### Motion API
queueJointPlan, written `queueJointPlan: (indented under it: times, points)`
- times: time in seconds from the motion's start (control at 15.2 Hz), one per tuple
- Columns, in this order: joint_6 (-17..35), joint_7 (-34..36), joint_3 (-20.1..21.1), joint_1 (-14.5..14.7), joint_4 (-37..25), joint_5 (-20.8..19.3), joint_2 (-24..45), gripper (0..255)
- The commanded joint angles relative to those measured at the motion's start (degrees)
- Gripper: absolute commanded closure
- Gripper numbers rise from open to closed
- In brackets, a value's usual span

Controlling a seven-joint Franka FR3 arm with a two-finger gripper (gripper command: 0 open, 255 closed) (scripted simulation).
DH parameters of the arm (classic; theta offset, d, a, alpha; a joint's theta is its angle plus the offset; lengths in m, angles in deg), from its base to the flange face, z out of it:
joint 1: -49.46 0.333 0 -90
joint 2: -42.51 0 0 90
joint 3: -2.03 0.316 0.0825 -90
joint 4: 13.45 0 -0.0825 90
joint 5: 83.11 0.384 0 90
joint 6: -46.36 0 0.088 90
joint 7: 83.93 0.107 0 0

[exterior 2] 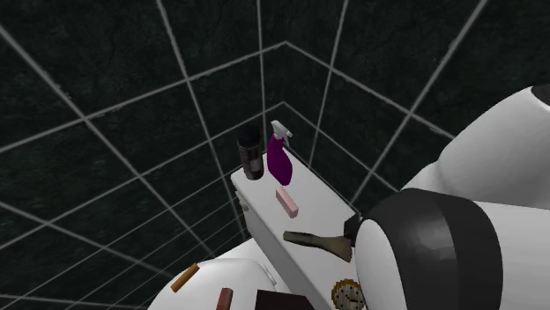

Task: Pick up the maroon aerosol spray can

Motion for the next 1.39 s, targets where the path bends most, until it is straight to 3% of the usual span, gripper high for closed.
queueJointPlan:
  times: [0.0,0.73,1.32]
  points:
    - [0.0,0.0,0.0,0.0,0.0,0.0,0.0,0]
    - [5.1,17.2,13.4,1.1,-12.9,3.7,16.9,0]
    - [5.3,32.4,23.2,1.2,-30.9,-1.0,35.7,0]
